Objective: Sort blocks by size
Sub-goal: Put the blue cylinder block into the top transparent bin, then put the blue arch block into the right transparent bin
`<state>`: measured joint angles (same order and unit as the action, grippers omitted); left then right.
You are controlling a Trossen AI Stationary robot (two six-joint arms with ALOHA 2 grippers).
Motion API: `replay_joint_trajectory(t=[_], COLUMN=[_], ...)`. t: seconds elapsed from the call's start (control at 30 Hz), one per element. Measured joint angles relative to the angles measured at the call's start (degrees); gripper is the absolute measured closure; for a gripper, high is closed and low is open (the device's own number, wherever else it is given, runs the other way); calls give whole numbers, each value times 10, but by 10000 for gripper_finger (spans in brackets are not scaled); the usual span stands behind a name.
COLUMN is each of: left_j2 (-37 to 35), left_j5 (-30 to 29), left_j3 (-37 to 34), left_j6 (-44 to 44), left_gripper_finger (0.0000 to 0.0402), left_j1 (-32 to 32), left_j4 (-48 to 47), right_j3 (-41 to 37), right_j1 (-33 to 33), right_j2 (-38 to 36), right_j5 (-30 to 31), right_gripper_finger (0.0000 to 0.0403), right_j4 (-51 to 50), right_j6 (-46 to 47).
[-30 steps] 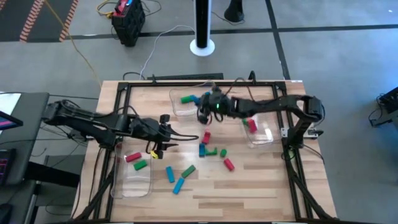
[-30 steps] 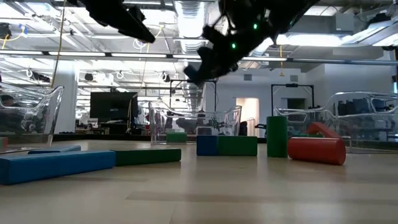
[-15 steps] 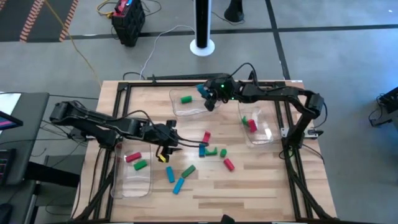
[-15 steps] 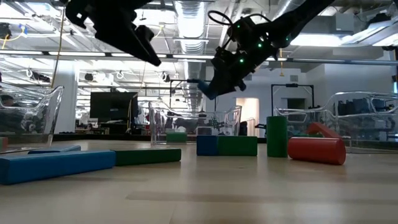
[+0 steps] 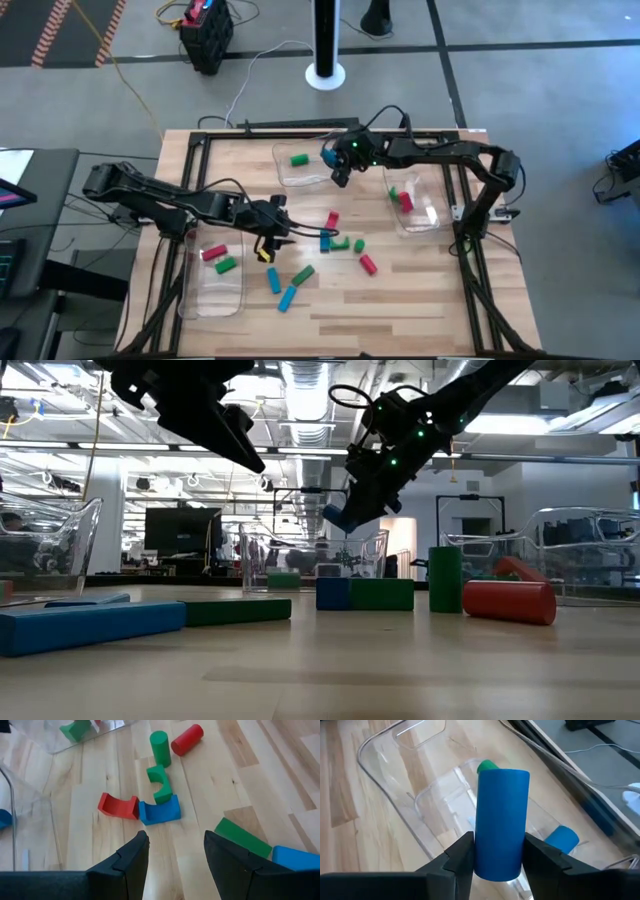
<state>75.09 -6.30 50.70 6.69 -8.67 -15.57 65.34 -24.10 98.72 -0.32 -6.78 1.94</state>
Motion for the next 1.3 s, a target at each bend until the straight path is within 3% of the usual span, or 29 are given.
replay_joint_trajectory(t=[0.77,1.03,1.3], left_j2=[0,0,0], left_j5=[-1,-1,31], left_j3=[0,0,0], left_j6=[-3,-3,-3], left_gripper_finger=[216,216,216], left_j1=[-33,-33,-33], left_j4=[-5,-5,-10], right_j3=[0,0,0], right_j1=[21,40,71], right_j2=[0,-6,-27], right_j5=[5,32,47], right_gripper_finger=[208,208,209], right_j4=[10,21,0], right_j6=[-1,-14,-22])
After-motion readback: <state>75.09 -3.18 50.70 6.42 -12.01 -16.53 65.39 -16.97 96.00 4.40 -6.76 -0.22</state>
